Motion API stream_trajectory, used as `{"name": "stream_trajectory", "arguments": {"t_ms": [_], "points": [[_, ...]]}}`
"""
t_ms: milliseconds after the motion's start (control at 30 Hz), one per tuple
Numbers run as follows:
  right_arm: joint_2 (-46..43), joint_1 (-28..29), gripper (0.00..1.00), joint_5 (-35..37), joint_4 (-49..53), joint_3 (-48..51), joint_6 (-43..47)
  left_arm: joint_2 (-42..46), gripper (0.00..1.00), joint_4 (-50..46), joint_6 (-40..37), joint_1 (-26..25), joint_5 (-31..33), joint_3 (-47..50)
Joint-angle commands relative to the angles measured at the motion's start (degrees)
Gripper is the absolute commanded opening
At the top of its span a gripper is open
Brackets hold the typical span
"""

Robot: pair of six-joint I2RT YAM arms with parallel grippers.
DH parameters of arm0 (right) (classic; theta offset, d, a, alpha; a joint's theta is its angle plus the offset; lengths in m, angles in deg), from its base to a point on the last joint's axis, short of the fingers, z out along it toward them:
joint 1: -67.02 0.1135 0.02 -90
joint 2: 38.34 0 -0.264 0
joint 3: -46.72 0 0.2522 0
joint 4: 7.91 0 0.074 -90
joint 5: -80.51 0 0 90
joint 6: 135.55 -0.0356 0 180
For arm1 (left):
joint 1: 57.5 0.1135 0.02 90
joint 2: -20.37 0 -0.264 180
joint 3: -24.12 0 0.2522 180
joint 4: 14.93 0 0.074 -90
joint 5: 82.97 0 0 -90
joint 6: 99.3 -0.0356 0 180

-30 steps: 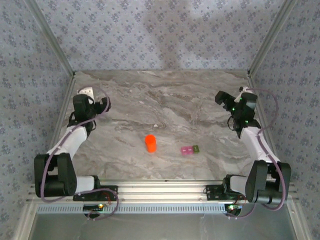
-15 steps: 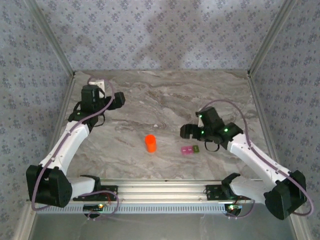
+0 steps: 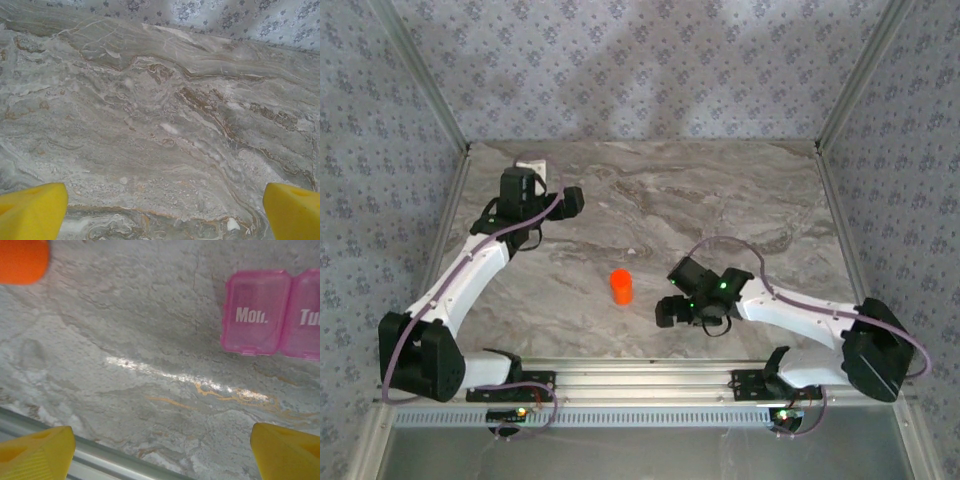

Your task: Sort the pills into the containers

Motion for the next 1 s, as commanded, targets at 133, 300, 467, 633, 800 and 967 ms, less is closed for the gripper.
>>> {"name": "stream_trajectory", "arguments": {"t_ms": [133, 300, 467, 633, 800, 967], "points": [[3.6, -0.8, 0.93, -1.9, -6.4, 2.6, -2.2, -0.6, 1.0, 0.2, -0.6, -0.7, 1.2, -2.4], [5.5, -3.4, 0.93, -2.7, -8.8, 2.5, -1.0, -0.8, 1.0, 0.4, -0.9, -0.8, 1.5, -1.9], [6.9, -6.7, 0.93, -3.2, -9.8, 1.6, 1.0, -1.6, 1.0, 0.7, -0.9, -1.3, 1.9, -1.9], [8.8, -10.1, 0.94, -3.7, -11.5, 0.2, 2.8, -2.6, 1.0, 1.1, -0.9, -2.1, 2.1, -2.0], [12.0, -13.0, 0.93, -4.5, -15.7, -2.0, 4.0, -3.6, 1.0, 1.2, -0.8, -3.0, 2.7, -2.5], [16.3, -13.1, 0.93, -6.5, -18.4, -6.8, 3.8, -4.3, 1.0, 1.0, -0.9, -3.7, 3.2, -2.9]]}}
